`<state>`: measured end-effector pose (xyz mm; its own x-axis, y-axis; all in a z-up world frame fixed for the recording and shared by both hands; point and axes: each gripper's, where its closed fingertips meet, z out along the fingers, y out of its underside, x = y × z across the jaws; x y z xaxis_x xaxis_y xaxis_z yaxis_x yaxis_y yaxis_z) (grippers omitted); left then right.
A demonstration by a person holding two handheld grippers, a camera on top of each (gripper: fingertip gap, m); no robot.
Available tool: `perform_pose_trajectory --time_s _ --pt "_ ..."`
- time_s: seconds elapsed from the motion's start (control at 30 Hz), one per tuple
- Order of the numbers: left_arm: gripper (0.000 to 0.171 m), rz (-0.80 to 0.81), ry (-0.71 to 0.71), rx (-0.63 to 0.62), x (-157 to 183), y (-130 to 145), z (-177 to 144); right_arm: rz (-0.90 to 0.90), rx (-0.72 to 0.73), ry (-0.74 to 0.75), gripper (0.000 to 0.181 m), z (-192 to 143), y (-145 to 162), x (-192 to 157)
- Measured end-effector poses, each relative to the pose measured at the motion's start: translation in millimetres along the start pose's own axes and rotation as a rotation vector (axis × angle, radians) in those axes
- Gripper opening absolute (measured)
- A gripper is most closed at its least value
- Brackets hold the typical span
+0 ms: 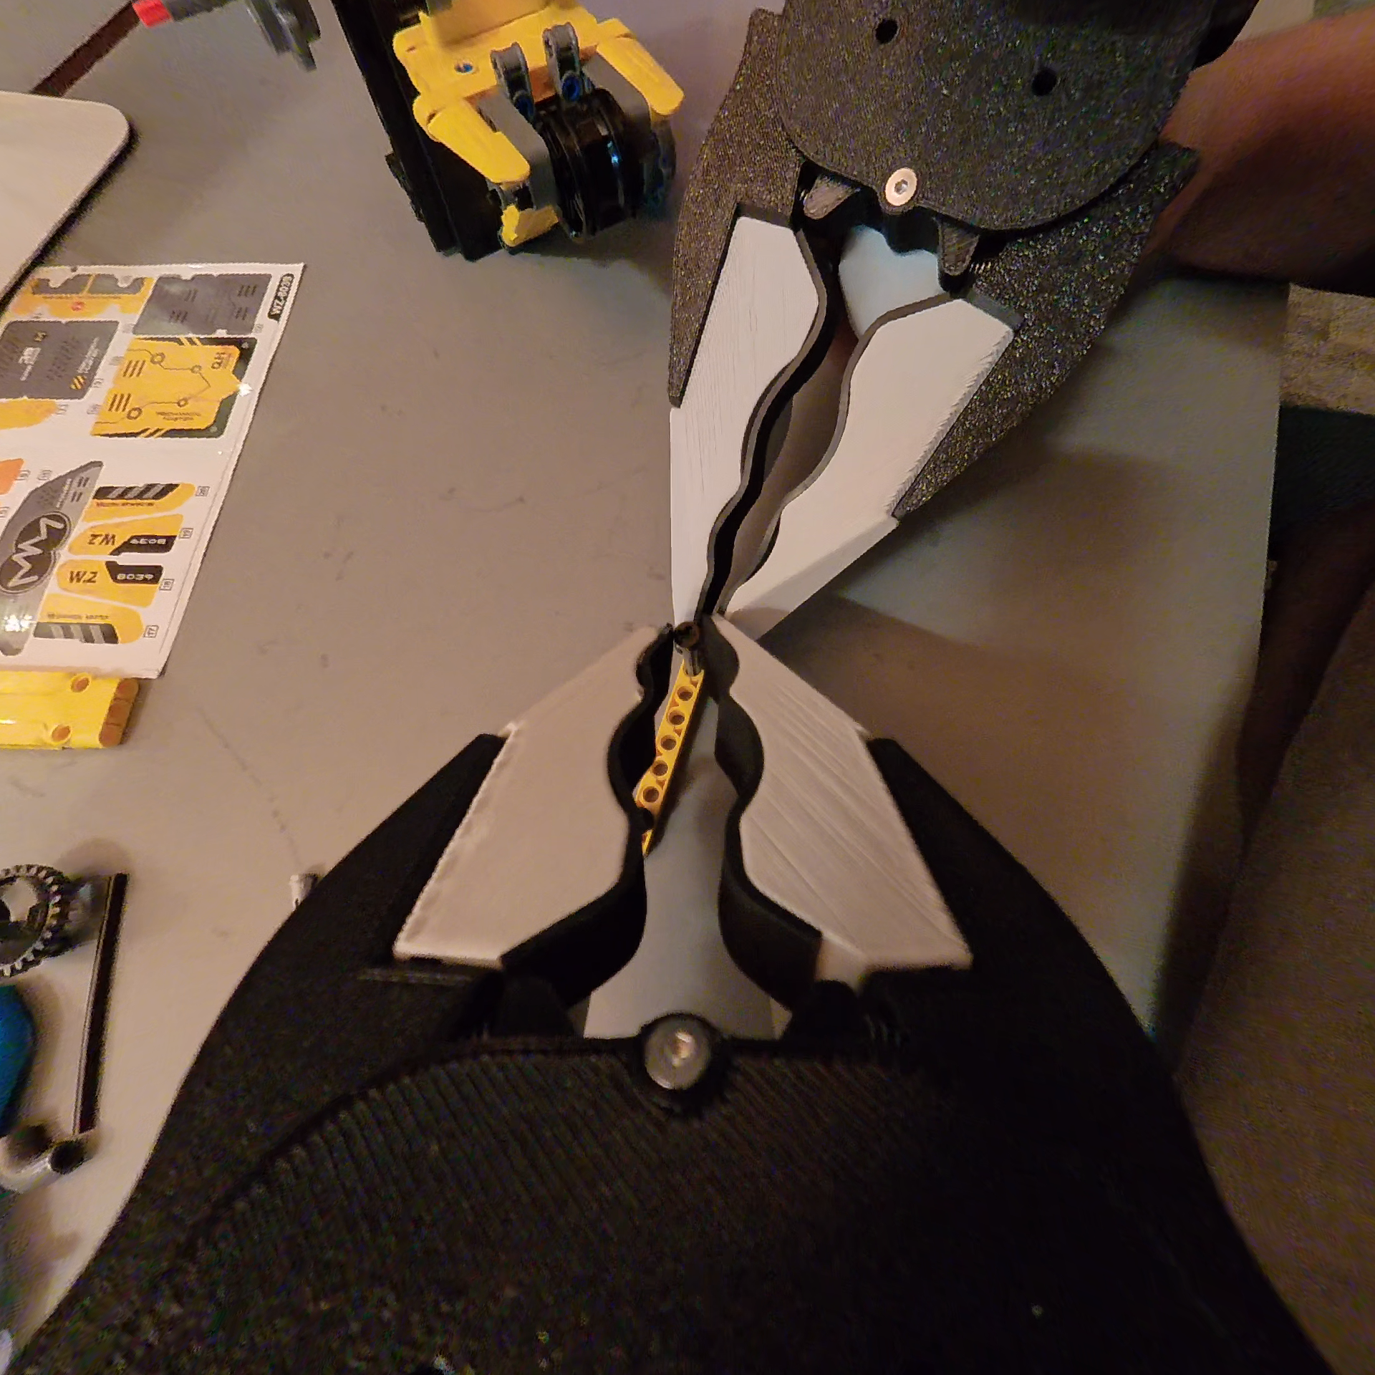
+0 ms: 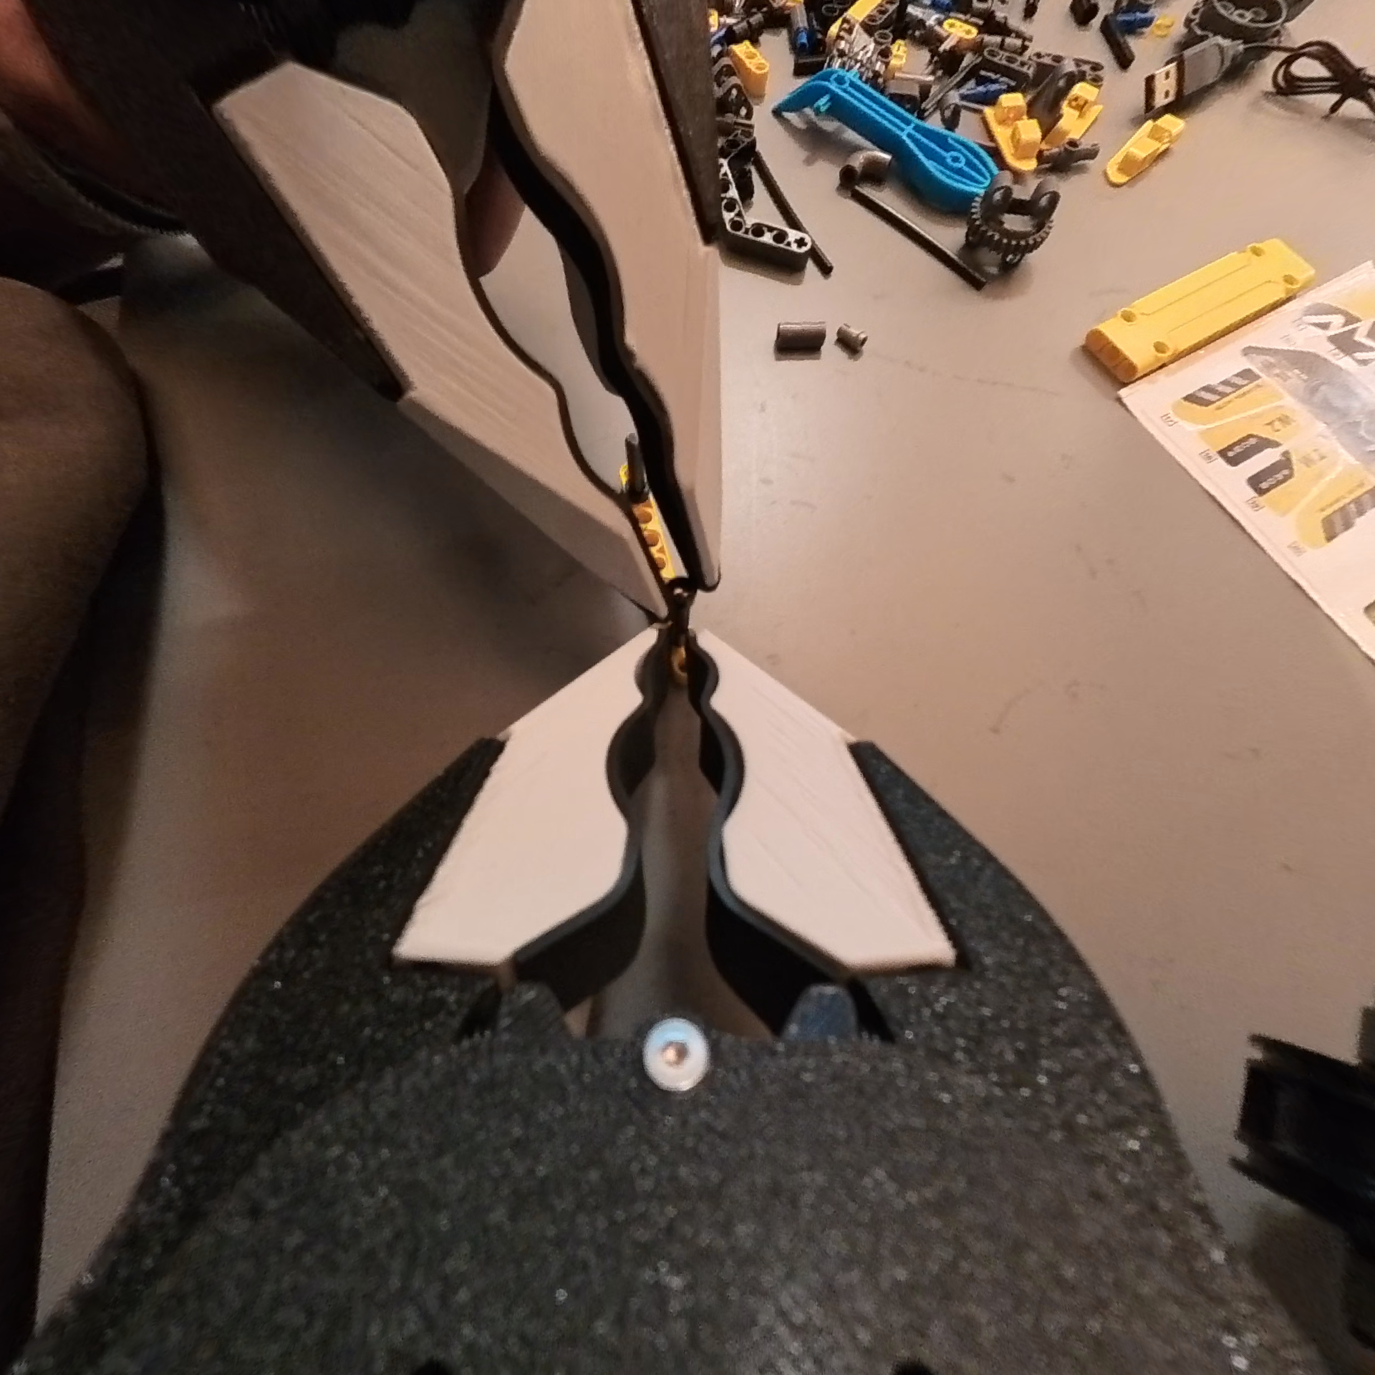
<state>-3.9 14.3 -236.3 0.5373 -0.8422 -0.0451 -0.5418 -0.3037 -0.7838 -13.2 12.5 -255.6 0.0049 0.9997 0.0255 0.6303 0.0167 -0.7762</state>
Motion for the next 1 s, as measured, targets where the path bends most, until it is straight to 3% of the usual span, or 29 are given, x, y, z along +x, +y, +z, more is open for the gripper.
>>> perform_pose_trajectory --time_s 1.0 --pt "0.007 0.028 0.008 -0.117 2.0 3.4 1.4 -0.029 -0.005 0.008 0.001 0.3 0.8 -0.8"
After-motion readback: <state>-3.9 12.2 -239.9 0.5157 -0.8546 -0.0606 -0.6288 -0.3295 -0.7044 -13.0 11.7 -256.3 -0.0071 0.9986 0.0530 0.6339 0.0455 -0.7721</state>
